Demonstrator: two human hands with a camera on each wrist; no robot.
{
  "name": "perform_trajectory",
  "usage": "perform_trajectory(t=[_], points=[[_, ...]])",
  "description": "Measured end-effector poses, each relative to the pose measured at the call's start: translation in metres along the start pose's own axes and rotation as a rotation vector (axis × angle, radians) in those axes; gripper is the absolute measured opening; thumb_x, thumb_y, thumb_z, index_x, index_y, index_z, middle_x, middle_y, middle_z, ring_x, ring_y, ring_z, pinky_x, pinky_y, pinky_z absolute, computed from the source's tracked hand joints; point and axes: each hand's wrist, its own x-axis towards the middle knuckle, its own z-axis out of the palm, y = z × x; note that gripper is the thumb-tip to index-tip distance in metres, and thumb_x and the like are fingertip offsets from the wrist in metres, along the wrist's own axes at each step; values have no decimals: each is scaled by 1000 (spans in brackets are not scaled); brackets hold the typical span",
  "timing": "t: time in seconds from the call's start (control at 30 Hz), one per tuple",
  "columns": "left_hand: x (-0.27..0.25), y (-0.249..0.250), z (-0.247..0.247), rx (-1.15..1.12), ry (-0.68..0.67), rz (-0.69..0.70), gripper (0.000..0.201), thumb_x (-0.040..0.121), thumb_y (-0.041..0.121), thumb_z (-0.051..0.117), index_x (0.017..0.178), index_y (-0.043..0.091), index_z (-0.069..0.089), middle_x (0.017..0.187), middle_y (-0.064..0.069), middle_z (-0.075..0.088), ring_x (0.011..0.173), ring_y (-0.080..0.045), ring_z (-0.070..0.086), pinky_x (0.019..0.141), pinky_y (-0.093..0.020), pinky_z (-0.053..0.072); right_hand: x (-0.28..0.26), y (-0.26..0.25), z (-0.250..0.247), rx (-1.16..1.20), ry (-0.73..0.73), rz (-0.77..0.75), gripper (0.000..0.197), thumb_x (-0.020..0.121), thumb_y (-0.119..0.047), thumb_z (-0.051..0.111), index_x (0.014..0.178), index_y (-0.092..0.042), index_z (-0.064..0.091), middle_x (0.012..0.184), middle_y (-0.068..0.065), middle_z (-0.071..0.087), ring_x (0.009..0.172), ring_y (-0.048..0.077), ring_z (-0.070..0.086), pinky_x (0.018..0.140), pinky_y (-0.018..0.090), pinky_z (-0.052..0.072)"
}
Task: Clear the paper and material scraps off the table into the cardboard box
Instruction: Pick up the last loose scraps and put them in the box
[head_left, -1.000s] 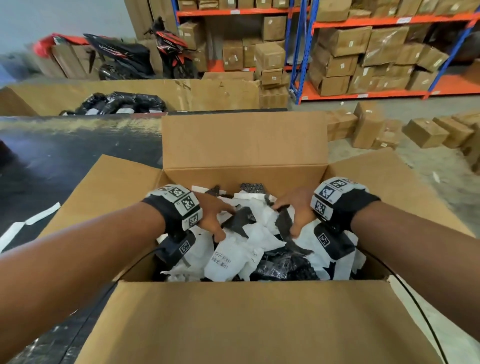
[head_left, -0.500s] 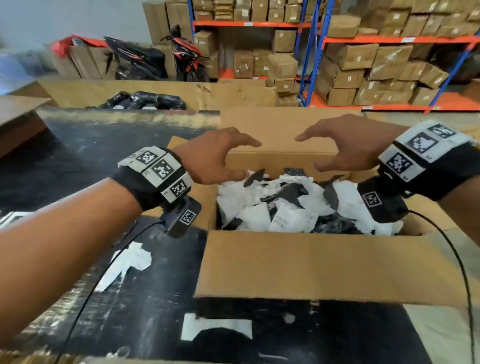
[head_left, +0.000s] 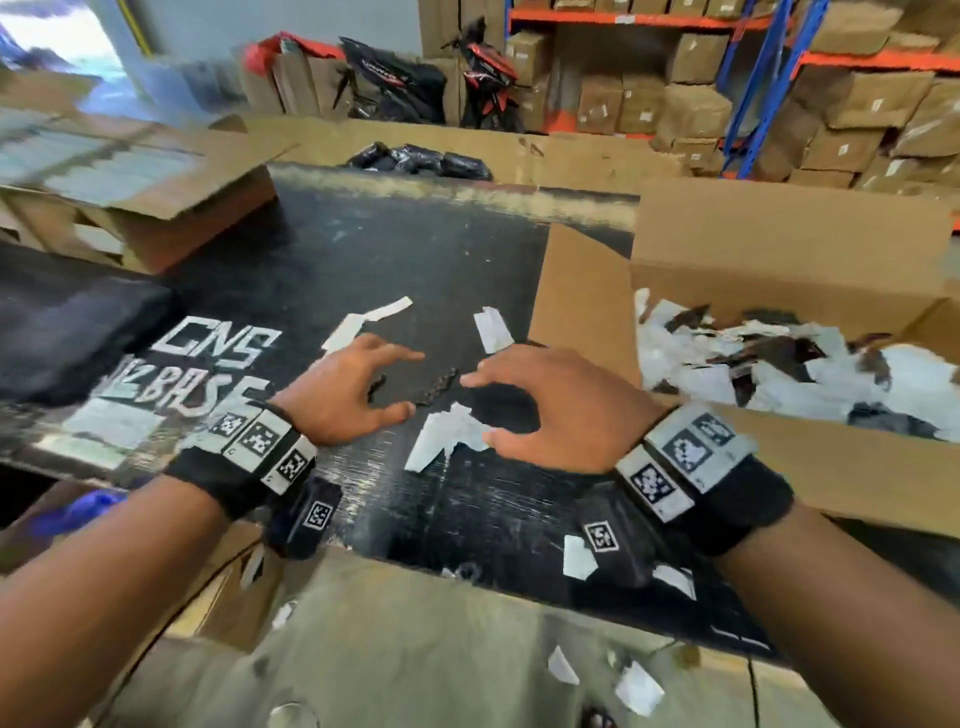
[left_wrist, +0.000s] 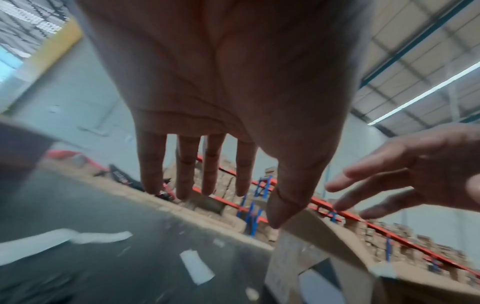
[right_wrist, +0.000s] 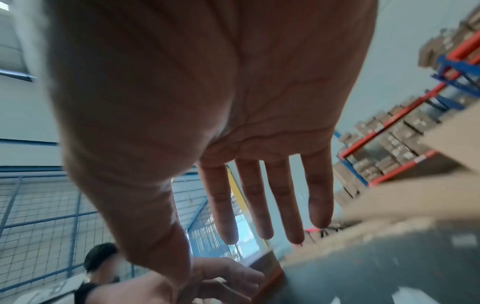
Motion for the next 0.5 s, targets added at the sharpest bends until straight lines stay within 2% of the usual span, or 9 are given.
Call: perform_trajectory(t=[0.1, 0.13, 0.2, 0.27, 0.33, 0.43, 0.5], points=[[-34, -48, 35, 26, -136, -205, 86, 75, 68, 61, 150, 29, 42, 143, -12, 41, 129, -30, 52, 111, -37, 40, 15, -1, 73, 29, -155, 96, 60, 85, -42, 68, 141, -27, 51, 145, -3, 48, 136, 14, 42, 112, 32, 35], [-41, -61, 48, 60, -170, -284, 89, 79, 67, 64, 154, 31, 34, 152, -15, 31, 137, -35, 44, 113, -43, 37, 18, 1, 95, 20, -213, 162, 65, 86, -45, 67, 145, -28, 45, 152, -2, 39, 141, 15, 35, 115, 33, 32], [-50, -83, 73, 104, -214, -429, 104, 74, 78, 62, 158, 37, 16, 164, -16, 7, 150, -41, 19, 118, -55, 28, 24, 12, 132, -4, -281, 325, 80, 85, -54, 65, 153, -32, 29, 163, 2, 15, 149, 24, 18, 118, 41, 27], [-49, -100, 93, 156, -234, -528, 119, 64, 93, 51, 158, 43, -2, 166, -13, -14, 153, -43, -2, 119, -65, 19, 32, 26, 157, -52, -250, 497, 91, 84, -61, 62, 155, -34, 13, 166, 3, -7, 151, 36, 2, 118, 54, 22], [-41, -114, 105, 201, -235, -581, 126, 59, 100, 41, 155, 44, -16, 164, -13, -26, 152, -44, -11, 117, -69, 13, 42, 44, 171, -105, -139, 669, 95, 82, -65, 58, 156, -34, 5, 164, 7, -17, 149, 44, -8, 116, 64, 15], [-19, -129, 115, 155, -171, -586, 128, 57, 103, 34, 155, 41, -21, 162, -16, -30, 151, -43, -17, 119, -65, 4, 55, 79, 180, -148, -19, 904, 98, 83, -71, 48, 156, -30, -3, 162, 18, -21, 147, 48, -12, 113, 68, 10], [-3, -141, 122, 128, -159, -567, 130, 53, 106, 23, 154, 39, -23, 161, -18, -30, 151, -41, -20, 122, -61, 0, 67, 98, 183, -120, -45, 1024, 98, 83, -77, 38, 157, -29, -5, 161, 23, -17, 146, 49, -12, 114, 69, 7]])
